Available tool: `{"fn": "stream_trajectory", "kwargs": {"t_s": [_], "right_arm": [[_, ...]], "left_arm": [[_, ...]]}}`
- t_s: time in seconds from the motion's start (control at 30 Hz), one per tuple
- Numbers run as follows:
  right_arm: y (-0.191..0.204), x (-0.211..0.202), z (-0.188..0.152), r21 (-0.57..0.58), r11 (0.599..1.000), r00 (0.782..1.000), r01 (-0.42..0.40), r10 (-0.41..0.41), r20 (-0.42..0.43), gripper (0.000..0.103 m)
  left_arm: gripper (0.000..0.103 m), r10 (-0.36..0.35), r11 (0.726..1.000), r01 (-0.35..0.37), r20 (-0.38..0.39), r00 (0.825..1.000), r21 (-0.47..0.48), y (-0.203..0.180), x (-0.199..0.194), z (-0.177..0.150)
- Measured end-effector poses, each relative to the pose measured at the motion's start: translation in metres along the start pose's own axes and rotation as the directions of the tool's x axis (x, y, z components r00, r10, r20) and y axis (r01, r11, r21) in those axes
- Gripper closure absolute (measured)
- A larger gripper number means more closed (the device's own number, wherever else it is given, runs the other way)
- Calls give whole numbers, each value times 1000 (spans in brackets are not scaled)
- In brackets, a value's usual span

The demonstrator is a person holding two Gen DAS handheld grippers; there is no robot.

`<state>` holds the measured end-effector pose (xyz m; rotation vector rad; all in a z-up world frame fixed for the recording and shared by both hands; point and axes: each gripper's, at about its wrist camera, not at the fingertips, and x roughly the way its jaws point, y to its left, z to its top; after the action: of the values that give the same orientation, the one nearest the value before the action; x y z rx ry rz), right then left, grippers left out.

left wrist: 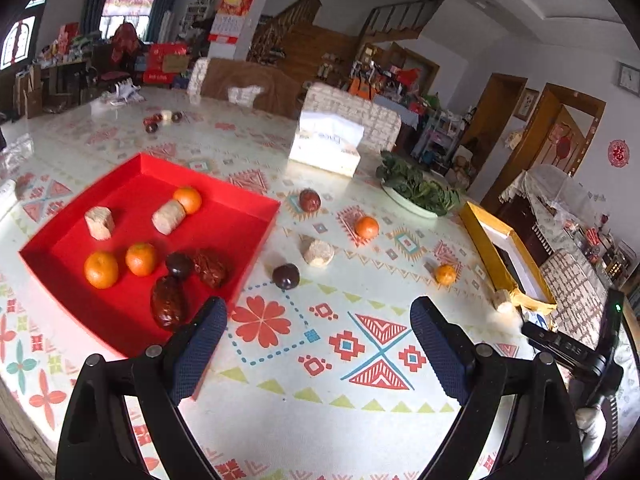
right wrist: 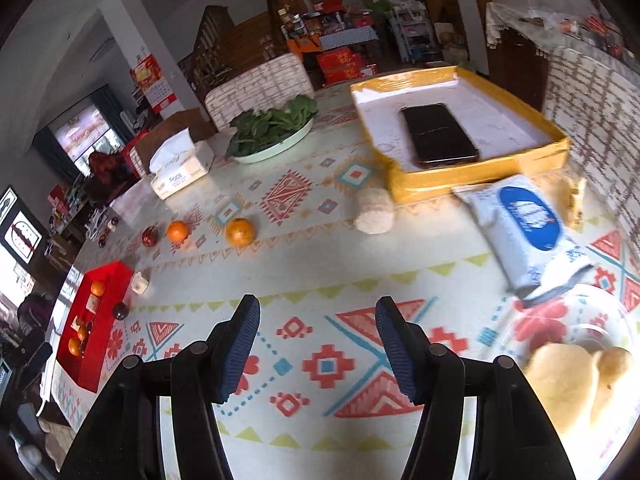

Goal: Organize fruits
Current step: 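Move both open tools back toward the remaining fruit, then grasp an orange with the left tool while the right tool grasps another orange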

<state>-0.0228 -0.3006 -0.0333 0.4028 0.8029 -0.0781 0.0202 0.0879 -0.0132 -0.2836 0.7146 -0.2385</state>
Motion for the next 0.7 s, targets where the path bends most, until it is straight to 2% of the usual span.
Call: {"fn": "stream_trajectory", "kwargs": {"t_s": [0.17, 0.27, 0.37, 0.5, 0.53, 0.63, 0.7], "right_arm": [[32, 39, 17, -50, 998, 999, -25, 22, -41, 38], [50, 64, 32, -62, 997, 997, -46, 43, -60, 40], [66, 90, 43, -66, 996, 995, -67, 62, -83, 47], [80, 116, 51, -102, 994, 995, -49, 40, -90, 51], [81, 123, 51, -103, 994, 995, -46, 36, -93, 51], [81, 137, 52, -99, 994, 994, -48, 38, -105, 54], [81, 143, 51, -107, 993, 993, -52, 40, -109, 58]], "left_arm": [[10, -52, 999, 52, -35, 998, -1, -1, 21, 22], [10, -118, 993, 117, -54, 992, -14, -7, 41, 45], [10, -135, 991, 135, -87, 987, -12, -17, 69, 65], [10, -148, 988, 152, -118, 982, 22, -35, 108, 79], [11, -156, 986, 161, -127, 980, 31, -40, 119, 81], [23, -149, 987, 158, -190, 970, 33, -50, 158, 86], [25, -134, 989, 145, -209, 969, 40, -55, 176, 87]]}}
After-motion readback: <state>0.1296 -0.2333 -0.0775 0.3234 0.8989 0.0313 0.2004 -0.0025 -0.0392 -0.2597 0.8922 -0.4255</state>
